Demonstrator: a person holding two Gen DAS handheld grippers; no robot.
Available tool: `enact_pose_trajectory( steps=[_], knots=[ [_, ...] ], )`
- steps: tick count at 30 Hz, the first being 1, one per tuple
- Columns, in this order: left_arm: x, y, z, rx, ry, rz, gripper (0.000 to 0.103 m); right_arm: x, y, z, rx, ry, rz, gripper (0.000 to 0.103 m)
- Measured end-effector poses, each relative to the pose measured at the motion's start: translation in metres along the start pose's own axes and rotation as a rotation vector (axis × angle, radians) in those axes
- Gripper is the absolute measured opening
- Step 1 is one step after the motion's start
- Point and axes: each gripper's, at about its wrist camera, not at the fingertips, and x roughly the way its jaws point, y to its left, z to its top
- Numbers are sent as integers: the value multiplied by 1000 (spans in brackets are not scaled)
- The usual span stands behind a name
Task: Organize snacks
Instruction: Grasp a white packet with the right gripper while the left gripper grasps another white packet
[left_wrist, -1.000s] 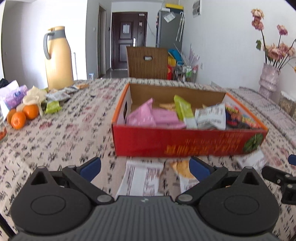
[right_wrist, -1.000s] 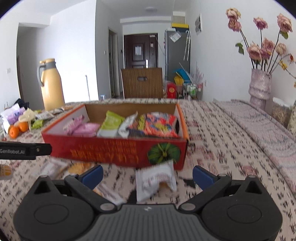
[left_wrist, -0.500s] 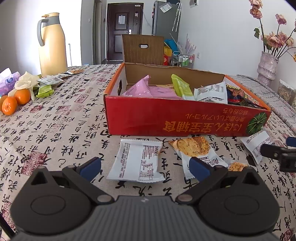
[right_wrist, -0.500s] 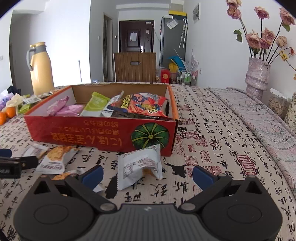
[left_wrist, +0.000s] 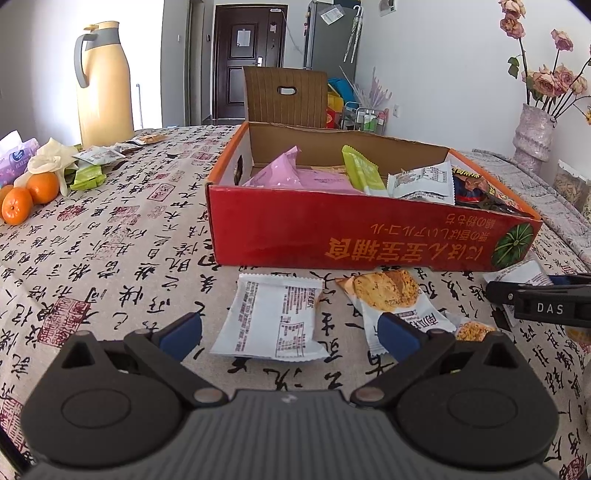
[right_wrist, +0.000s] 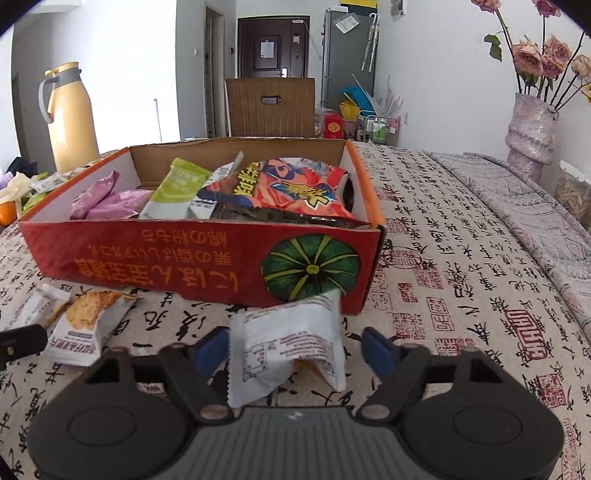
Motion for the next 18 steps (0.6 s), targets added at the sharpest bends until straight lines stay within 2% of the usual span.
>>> enact_pose_trajectory(
  steps=[1,2,8,18],
  knots=[
    [0,0,0,0,0,0,103,0,0,-1,1,0,6,53],
    [0,0,0,0,1,0,103,0,0,-1,4,-5,16,49],
    [0,0,0,-4,6,10,103,-11,2,-8,-4,-63,25,36],
    [-4,3,12,6,8,39,103,-26,-3,-12,32,-145,51,34]
  ],
)
